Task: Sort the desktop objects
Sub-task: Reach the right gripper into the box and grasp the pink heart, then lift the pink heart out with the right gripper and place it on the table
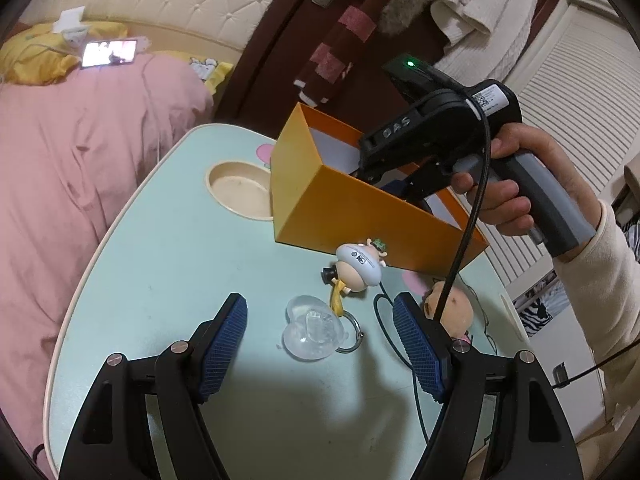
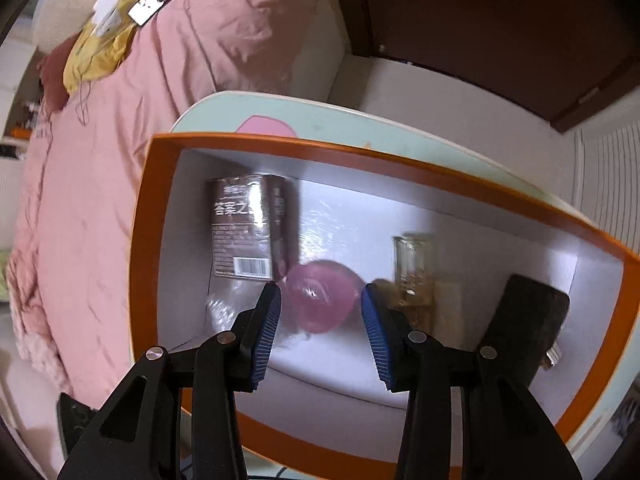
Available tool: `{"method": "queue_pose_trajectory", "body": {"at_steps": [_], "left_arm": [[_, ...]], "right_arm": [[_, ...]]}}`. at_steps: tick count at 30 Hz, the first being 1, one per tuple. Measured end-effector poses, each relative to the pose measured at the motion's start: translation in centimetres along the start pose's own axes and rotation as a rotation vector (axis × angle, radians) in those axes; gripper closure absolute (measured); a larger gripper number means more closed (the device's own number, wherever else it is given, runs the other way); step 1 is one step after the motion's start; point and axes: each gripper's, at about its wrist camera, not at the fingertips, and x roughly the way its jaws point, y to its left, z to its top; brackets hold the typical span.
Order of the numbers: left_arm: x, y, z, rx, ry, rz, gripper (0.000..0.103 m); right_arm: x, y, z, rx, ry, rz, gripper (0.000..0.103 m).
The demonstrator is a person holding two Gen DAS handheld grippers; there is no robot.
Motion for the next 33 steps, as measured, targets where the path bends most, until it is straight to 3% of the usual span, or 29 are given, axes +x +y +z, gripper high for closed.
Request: {"method": "queue_pose_trajectory", "body": {"at_steps": [5, 7, 11, 15, 19, 24, 29, 33], "left_arm": [[0.1, -0.1, 0.0, -0.004, -0.002, 0.000, 0.028], [0.0, -0.1, 0.0, -0.003, -0.003, -0.001, 0.028], [0.0, -0.2, -0.1, 0.003, -0.006, 0.007, 0.028], [0.0, -0.1, -0.1, -0.006, -0.009, 0.009, 0.028], [0.0, 0.0, -0.1, -0.021, -0.015, 0.006, 0.028], [-0.1, 0.1, -0.1, -0.032, -0.025, 0.008, 0.028], [-0.1, 0.3, 0.0, -0.043, -0.029, 0.010, 0.028], [-0.2, 0.4, -0.1, -0.041, -0.030, 0.019, 0.028]], "right_arm": [[0.2, 2.5, -1.2, -0.176, -0.026, -0.162, 0.062], [0.2, 2.6, -1.7, -0.202, -0.047, -0.190, 0.064], [-0.9, 1.8, -2.2, -0.180, -0.108, -0.141, 0.064], [-4.7, 0.8, -4.0, -0.159, -0.272, -0.073, 0.064], [-8.7, 0.7, -8.7, -0.211, -0.430, 0.033, 0.064], [-8.2, 1.5, -14.2, -0.284, -0.430, 0.115, 0.064], [-4.4, 1.7, -18.4, -0.315, -0.379, 0.094, 0.064], [-2.9, 1.4, -19.9, -0.309, -0.399, 0.064, 0.064]]}}
